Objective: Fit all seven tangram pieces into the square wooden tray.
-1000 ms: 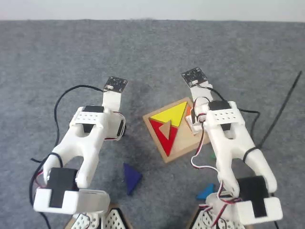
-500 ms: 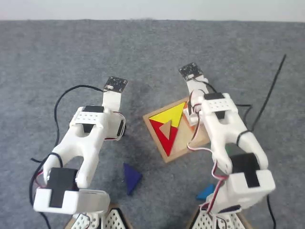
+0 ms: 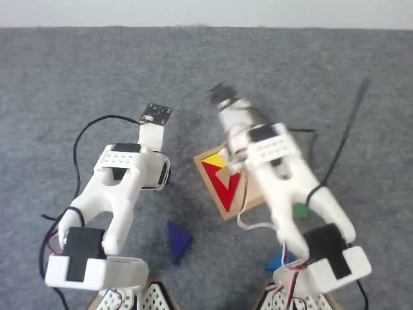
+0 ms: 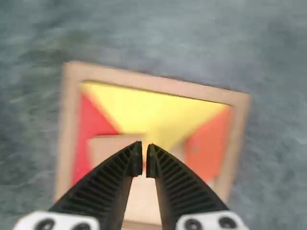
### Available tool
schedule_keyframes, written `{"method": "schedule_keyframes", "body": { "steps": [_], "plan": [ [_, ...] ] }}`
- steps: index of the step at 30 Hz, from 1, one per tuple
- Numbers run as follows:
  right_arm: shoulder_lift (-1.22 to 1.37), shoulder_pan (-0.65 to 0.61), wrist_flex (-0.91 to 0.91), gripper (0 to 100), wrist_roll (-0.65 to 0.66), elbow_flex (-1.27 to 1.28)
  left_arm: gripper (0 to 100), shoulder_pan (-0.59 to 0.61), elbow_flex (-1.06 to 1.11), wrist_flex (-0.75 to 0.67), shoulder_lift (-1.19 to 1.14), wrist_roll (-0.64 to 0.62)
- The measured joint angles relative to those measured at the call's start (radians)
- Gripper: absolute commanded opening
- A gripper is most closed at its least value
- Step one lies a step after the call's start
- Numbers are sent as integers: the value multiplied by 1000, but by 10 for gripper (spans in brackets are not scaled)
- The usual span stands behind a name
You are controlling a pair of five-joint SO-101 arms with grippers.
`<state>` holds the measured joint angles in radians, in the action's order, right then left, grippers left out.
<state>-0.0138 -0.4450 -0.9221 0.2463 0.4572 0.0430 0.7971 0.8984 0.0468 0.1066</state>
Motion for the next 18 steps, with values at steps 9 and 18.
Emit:
{"method": "schedule_keyframes", "body": {
  "steps": [9,18],
  "plan": [
    [-5,-144,0,46,-6,14,136,0,0,0,0,0],
    [-6,-176,-25,93,-6,69,136,0,0,0,0,0]
  ]
}}
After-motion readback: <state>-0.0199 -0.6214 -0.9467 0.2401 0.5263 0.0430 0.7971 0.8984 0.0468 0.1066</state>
